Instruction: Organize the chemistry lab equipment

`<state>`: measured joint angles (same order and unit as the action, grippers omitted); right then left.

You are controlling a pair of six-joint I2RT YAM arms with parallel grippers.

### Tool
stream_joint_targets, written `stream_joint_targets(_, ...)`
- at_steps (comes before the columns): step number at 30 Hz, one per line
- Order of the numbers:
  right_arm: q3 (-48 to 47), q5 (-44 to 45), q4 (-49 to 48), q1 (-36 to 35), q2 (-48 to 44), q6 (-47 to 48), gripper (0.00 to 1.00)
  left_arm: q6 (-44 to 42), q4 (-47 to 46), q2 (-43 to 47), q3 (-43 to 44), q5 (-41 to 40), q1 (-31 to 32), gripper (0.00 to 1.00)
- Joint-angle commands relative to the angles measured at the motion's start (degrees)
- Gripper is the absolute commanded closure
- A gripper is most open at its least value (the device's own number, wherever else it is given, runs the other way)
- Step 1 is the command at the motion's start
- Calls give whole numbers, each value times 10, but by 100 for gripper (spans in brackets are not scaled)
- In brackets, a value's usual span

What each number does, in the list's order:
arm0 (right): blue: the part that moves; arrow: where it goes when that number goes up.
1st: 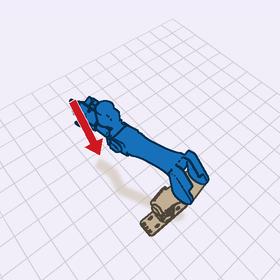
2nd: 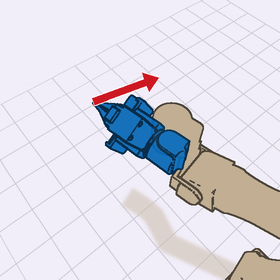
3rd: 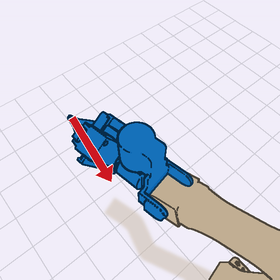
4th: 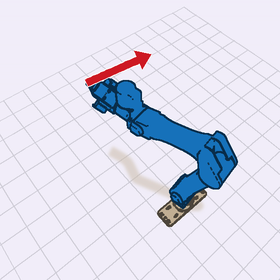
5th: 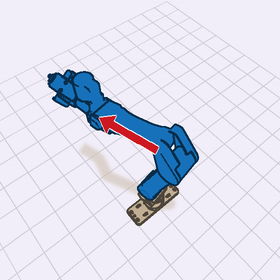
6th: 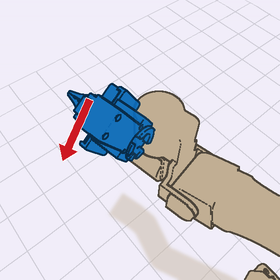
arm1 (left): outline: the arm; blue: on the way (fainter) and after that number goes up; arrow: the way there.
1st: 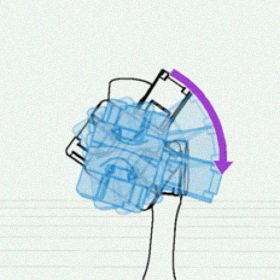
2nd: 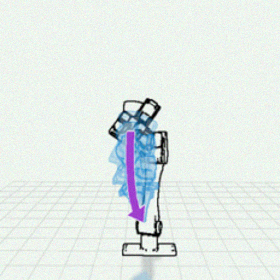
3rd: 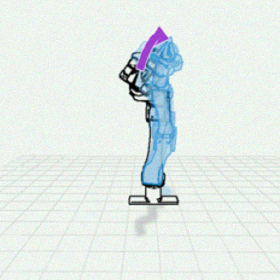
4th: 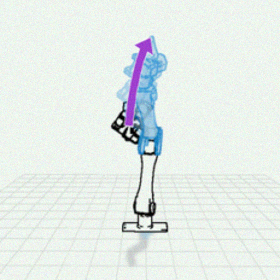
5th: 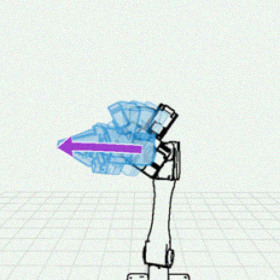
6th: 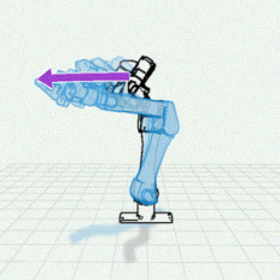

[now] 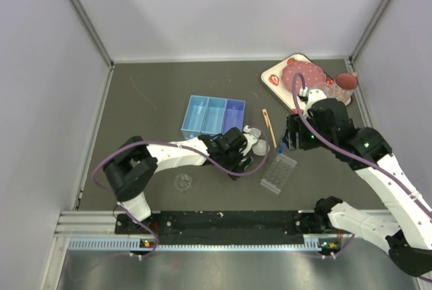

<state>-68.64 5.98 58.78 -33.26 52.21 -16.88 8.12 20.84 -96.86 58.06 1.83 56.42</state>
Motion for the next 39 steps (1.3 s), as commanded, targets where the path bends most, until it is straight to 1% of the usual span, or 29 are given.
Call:
stream_joint_targets(1, 5, -4, -2, -1, -14, 9, 36, -20, -10, -24, 42, -13, 2, 20)
stream_joint_targets(2, 7, -5, -2, -1, -16, 10, 36, -22, -9, -28, 45, -35, 2, 20)
stream_joint_targets(4, 8, -6, -5, -1, -18, 12, 36, -24, -6, -40, 56, -41, 1, 19)
stream_joint_targets(7, 10, -6, -6, -1, -18, 14, 36, -29, 0, -59, 71, -41, 2, 19)
stream_joint_targets(12, 11, -4, -8, -1, -19, 16, 36, -29, -2, -73, 81, -31, 2, 22)
stream_joint_targets(13, 11, -2, -8, -2, -20, 17, 36, -28, -2, -76, 80, -30, 1, 27)
stream_joint_targets(16, 11, -3, -10, -1, -20, 15, 36, -28, -1, -78, 77, -24, 1, 31)
stream_joint_targets(19, 12, -4, -12, -1, -20, 14, 36, -25, -5, -80, 67, -25, 1, 39)
stream_joint_targets(20, 12, -4, -12, -1, -20, 12, 36, -23, -5, -80, 65, -24, 1, 46)
stream_joint_targets(22, 12, -6, -14, -2, -22, 11, 36, -21, -5, -78, 61, -22, 2, 53)
stream_joint_targets(26, 14, -4, -15, -1, -25, 8, 36, -14, -11, -74, 51, -22, 2, 57)
stream_joint_targets(27, 15, -4, -14, -2, -25, 8, 36, -14, -12, -73, 50, -22, 2, 63)
stream_joint_targets(29, 18, -1, -16, -1, -25, 7, 36, -12, -11, -68, 44, -22, 2, 70)
stream_joint_targets(30, 18, -2, -17, -1, -25, 7, 36, -11, -11, -62, 38, -22, 3, 79)
stream_joint_targets(33, 19, -2, -21, -1, -23, 4, 36, -4, -10, -48, 22, -22, 2, 87)
stream_joint_targets(34, 21, 3, -22, -1, -20, 4, 36, 1, -10, -42, 19, -23, 3, 97)
stream_joint_targets(35, 22, 4, -22, -1, -16, 3, 36, 4, -11, -37, 11, -24, 3, 100)
stream_joint_targets(39, 24, 7, -26, -1, -12, -6, 35, 7, -4, 1, 1, -23, 5, 100)
